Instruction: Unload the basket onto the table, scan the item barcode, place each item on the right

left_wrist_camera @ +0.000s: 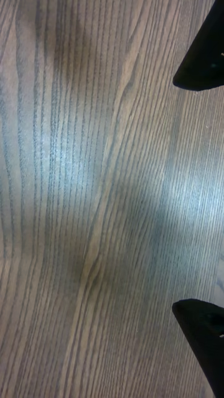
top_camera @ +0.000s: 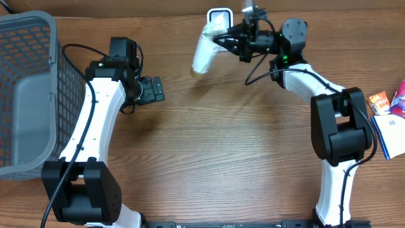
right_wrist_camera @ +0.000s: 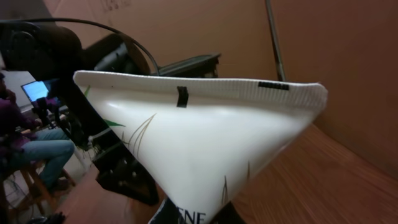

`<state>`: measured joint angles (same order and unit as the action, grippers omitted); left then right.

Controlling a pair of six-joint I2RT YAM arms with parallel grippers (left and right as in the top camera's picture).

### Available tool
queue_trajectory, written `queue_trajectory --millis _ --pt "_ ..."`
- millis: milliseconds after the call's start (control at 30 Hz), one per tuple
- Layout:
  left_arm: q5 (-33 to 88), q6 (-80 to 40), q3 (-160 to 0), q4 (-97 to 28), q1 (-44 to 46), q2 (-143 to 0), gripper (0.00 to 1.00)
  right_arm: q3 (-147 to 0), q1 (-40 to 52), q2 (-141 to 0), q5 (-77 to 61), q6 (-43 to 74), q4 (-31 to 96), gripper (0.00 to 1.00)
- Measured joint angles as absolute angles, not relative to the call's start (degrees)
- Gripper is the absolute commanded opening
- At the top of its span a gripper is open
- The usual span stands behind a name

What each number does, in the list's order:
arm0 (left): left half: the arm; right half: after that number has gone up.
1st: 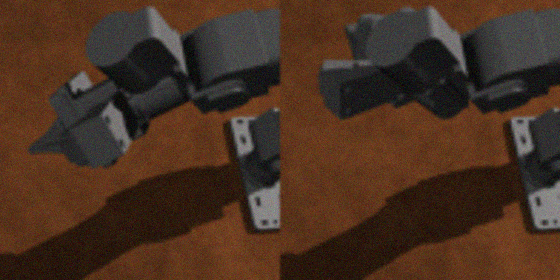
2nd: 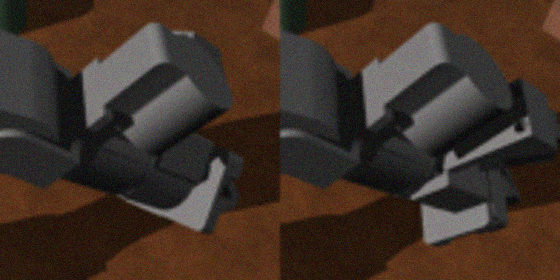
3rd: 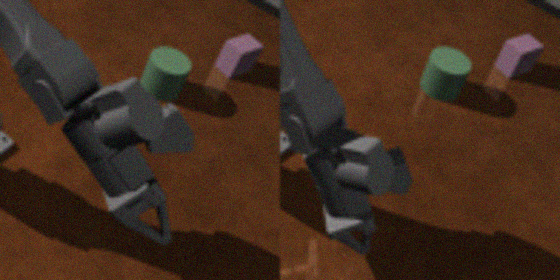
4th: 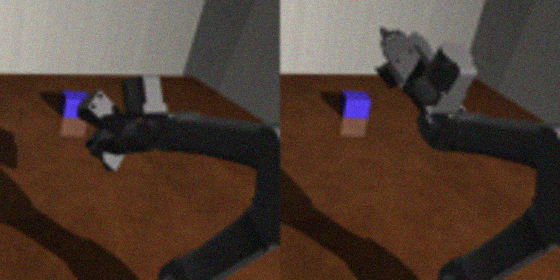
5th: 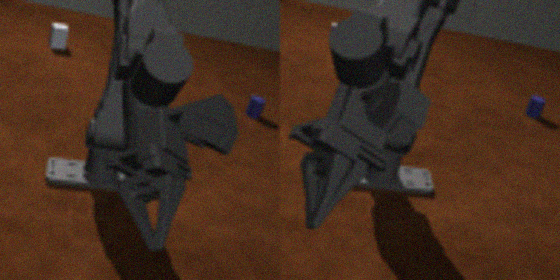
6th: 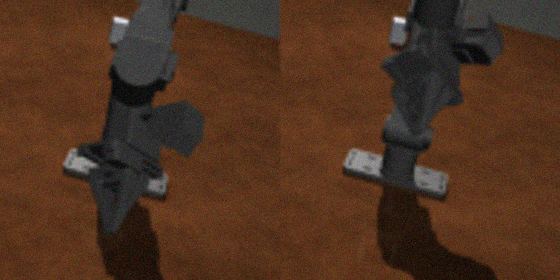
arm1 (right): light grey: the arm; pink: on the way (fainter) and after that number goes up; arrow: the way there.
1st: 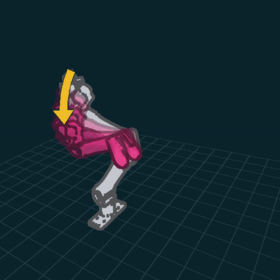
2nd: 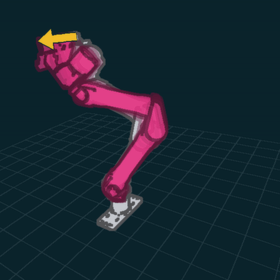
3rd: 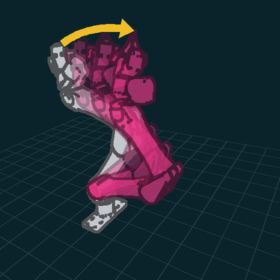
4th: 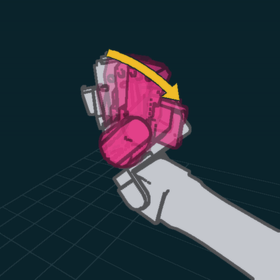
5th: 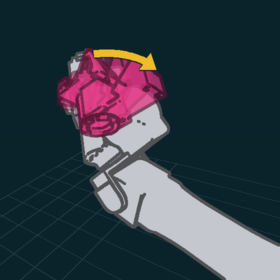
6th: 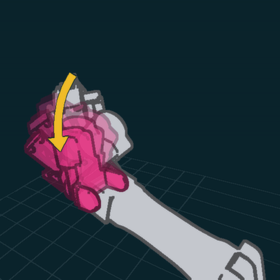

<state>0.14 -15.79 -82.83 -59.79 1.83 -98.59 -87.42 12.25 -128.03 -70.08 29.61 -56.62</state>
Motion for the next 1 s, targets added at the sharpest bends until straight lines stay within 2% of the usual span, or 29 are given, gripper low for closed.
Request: queue_trajectory --millis 267,567,900,1000 --pt "0.14 -15.79 -82.83 -59.81 1.83 -98.59 1.0 -94.26 12.56 -132.97 -70.24 27.77 -56.51 0.04" --pt "0.14 -15.79 -82.83 -59.79 1.83 -98.59 1.0 -99.09 12.78 -133.51 -61.93 21.82 -51.27 0.04" --pt "0.14 -15.81 -82.83 -59.79 1.83 -98.59 1.0 -100.71 14.79 -133.58 -26.22 11.4 -45.23 0.04" --pt "0.14 -15.79 -82.83 -59.79 1.83 -98.59 1.0 -100.71 15.86 -133.58 -24.62 9.56 -45.3 0.04"
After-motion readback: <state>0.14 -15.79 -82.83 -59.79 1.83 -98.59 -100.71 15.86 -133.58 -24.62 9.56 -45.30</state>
